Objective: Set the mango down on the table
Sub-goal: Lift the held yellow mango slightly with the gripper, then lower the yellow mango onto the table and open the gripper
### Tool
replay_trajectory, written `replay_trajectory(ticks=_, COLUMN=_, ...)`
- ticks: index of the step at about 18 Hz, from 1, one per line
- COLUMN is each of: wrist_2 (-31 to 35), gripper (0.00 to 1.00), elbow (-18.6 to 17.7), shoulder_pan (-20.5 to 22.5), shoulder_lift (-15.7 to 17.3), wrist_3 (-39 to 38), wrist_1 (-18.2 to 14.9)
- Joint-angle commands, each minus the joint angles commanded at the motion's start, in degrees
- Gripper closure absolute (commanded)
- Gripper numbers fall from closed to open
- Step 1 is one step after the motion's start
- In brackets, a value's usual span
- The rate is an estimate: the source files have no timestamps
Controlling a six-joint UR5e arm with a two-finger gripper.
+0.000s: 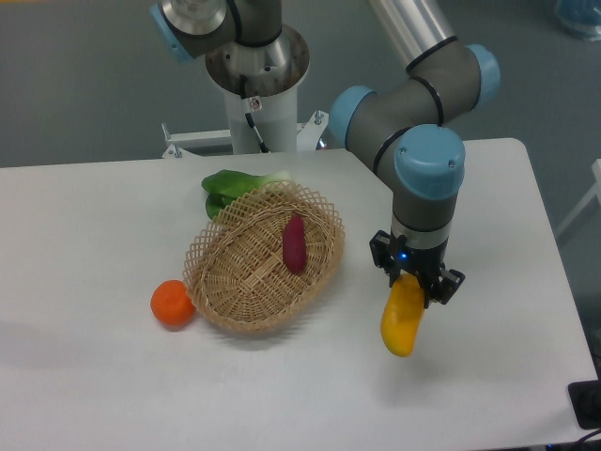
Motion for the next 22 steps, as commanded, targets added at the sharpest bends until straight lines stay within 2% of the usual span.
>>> replay_trajectory(ticks=8, wrist_2=0.18, gripper=0.47, elbow=-0.79, shoulder_pan=0.0, shoulder_lift=0.26, wrist_3=0.53, wrist_1=-0.18)
replay_trajectory(ticks=10, wrist_2=0.0, gripper=0.48, elbow=-3.67, shoulder_pan=0.35, shoulder_lift=1.05, wrist_3=0.61, wrist_1=0.0)
replay_trajectory(ticks=12, wrist_2=-0.09, gripper=0.48, elbow=-7.8, shoulder_pan=1.58, shoulder_lift=3.24, wrist_3=2.97, wrist_1=0.44)
replay_trajectory(ticks=15, wrist_2=-0.35, gripper=0.48, elbow=-13.52, shoulder_pan=3.16, shoulder_lift=4.92, wrist_3=11.14, wrist_1=4.56)
replay_trajectory(ticks=16, wrist_2=-0.35, gripper=0.48, elbow=-14.75, shoulder_pan=3.51, shoulder_lift=5.36, wrist_3=12.12, wrist_1=5.53)
replay_trajectory(ticks=22, wrist_2=-0.35, gripper=0.48, elbow=-19.24, shoulder_pan=6.85, shoulder_lift=7.73, wrist_3=17.75, wrist_1=5.89)
